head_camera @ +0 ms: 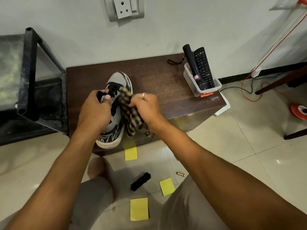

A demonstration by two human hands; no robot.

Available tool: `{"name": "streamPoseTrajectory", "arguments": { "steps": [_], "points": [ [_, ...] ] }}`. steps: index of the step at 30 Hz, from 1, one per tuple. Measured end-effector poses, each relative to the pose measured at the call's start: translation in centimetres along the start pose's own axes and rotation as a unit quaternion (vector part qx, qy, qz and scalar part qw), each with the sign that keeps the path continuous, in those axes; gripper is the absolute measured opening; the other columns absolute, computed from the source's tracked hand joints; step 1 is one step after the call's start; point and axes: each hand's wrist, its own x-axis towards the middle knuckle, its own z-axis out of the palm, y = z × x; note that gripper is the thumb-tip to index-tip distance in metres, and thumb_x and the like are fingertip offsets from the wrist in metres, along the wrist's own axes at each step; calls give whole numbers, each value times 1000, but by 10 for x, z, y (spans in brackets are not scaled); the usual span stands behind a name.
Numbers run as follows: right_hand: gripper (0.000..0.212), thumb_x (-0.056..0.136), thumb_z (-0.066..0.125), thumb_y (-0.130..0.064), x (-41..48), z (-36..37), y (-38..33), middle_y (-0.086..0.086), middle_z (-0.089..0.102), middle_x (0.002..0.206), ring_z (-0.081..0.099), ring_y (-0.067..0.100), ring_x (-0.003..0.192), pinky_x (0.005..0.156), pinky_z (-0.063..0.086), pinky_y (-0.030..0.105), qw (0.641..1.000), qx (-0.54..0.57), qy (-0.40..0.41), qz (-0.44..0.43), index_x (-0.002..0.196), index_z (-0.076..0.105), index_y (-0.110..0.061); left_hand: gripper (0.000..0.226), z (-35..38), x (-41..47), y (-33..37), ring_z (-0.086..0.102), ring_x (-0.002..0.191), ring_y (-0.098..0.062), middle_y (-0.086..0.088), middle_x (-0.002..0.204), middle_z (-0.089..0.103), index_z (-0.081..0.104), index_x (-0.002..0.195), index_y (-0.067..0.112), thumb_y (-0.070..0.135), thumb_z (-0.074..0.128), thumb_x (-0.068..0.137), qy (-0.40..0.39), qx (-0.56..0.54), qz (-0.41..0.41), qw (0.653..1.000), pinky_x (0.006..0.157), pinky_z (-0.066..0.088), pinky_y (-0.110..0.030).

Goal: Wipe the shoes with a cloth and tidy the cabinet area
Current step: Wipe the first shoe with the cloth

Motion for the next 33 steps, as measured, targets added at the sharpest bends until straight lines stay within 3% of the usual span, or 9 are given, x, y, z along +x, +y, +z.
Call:
{"name": "streamPoseTrajectory", "arguments": {
  "steps": [3,5,6,9,11,13,18,26,33],
  "points": [
    [35,88,63,-12,26,0,-2,-7,58,71,50,4,61,55,36,20,992,-54,102,-56,56,55,-22,31,1,0,0,52,128,-32,-6,141,55,54,132,34,37,53,102,3,70,18,997,109,42,-49],
    [11,91,63,-21,35,10,10,-1,60,101,56,12,87,72,43,22,983,-153,33,-94,84,72,-20,46,2,1,0,16,153,-35,-10,165,26,46,145,28,29,55,100,26,180,69,981,125,9,-50],
    [22,93,61,-26,35,17,18,0,57,115,52,17,103,87,45,28,975,-196,-7,-105,109,75,-21,54,4,1,0,3,156,-32,-8,168,14,40,151,24,25,55,99,31,210,99,972,124,0,-47],
    [45,97,57,-23,31,30,33,1,39,146,31,24,135,117,28,40,967,-216,-35,-134,142,60,-32,58,1,7,4,35,145,-31,-7,160,36,35,155,26,18,53,100,-23,165,89,982,114,31,-42],
    [47,98,53,-17,33,29,32,2,32,157,30,25,144,122,27,44,970,-189,-45,-150,143,59,-31,50,-2,11,4,59,118,-29,-5,141,57,42,149,32,23,53,101,-45,117,62,990,93,45,-39],
    [48,96,52,-11,33,27,30,4,37,151,41,28,134,116,39,45,964,-212,-50,-150,141,61,-27,46,-4,11,5,63,108,-30,-5,132,62,47,146,33,26,52,101,-48,107,61,991,90,49,-42],
    [25,97,55,-7,7,27,31,8,46,120,51,26,105,89,51,40,938,-260,-76,-214,118,68,-6,48,-2,11,5,56,126,-26,-4,143,56,47,148,29,19,52,101,-43,94,58,993,103,44,-40],
    [30,96,60,-5,35,28,29,9,47,123,50,29,104,81,53,43,917,-308,5,-252,125,66,-9,45,-5,14,3,57,120,-21,1,141,56,48,146,33,22,52,103,-56,72,65,994,96,46,-37],
    [16,94,55,-9,9,2,12,-1,49,107,53,13,88,79,45,28,932,-262,-142,-208,81,63,-14,52,-4,16,1,54,129,-24,0,148,53,43,150,33,19,51,101,-51,77,61,994,107,44,-42]
  ]
}}
